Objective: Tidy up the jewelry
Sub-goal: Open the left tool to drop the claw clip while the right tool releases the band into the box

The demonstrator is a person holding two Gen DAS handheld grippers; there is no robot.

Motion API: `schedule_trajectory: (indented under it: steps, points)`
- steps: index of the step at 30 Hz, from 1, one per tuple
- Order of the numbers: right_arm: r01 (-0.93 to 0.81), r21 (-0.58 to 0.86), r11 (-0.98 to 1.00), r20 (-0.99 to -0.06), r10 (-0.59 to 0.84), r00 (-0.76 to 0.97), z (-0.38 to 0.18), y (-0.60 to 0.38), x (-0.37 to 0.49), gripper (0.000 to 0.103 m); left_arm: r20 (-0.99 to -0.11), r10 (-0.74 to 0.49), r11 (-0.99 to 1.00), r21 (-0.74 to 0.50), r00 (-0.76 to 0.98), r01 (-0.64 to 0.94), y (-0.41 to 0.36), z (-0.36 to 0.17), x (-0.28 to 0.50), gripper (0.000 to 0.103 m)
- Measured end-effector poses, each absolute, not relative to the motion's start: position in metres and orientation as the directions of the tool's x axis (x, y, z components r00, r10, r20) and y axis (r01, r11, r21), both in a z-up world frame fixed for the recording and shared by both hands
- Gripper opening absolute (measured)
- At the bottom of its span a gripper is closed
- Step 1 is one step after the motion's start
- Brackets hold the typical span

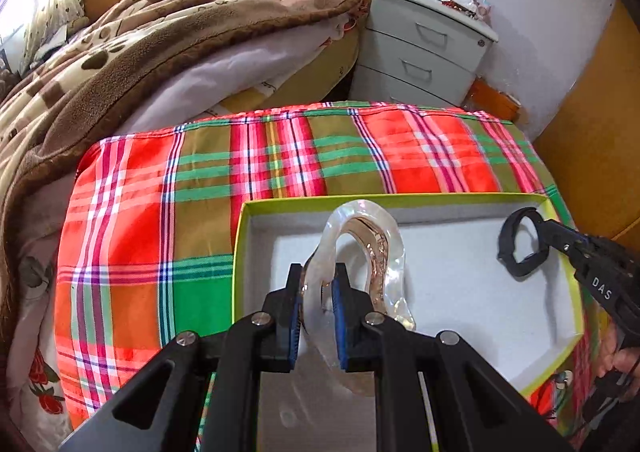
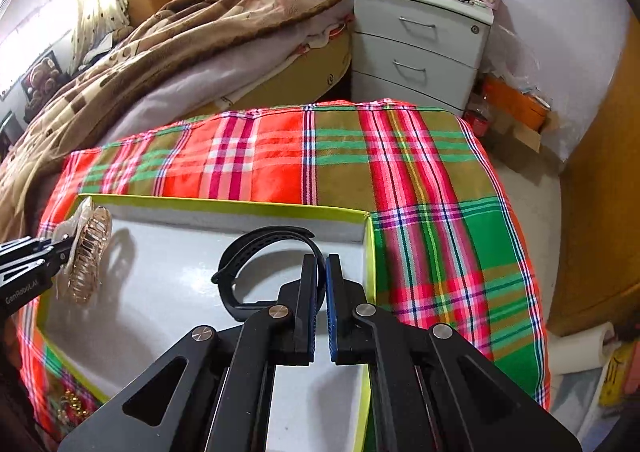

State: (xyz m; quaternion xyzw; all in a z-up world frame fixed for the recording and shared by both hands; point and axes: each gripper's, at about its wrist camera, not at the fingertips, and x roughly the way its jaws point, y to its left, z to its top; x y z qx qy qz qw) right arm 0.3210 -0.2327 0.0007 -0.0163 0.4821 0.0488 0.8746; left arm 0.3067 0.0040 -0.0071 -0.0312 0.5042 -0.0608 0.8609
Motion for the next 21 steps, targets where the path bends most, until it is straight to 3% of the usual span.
schedule_trajectory:
  steps: [12, 16, 21]
  points:
    - [-0.098, 0.003, 0.995, -0.843, 0.055, 0.534, -0.001, -0.233, 0.323, 0.004, -0.871, -0.106, 0.994, -0.085, 0.480, 0.064, 0.002, -0.011, 0.313, 0.016]
    - [-0.102, 0.020, 0.995, -0.833, 0.073, 0.548, 0.003, -0.232, 0.321, 0.004, -0.874, -0.098, 0.995, -0.084, 0.476, 0.050, 0.003, -0.013, 0.315, 0.028]
    - [-0.091, 0.040, 0.995, -0.816, 0.086, 0.571, 0.011, -0.233, 0.314, 0.012, -0.863, -0.126, 0.992, -0.114, 0.490, 0.054, 0.008, -0.006, 0.310, 0.035]
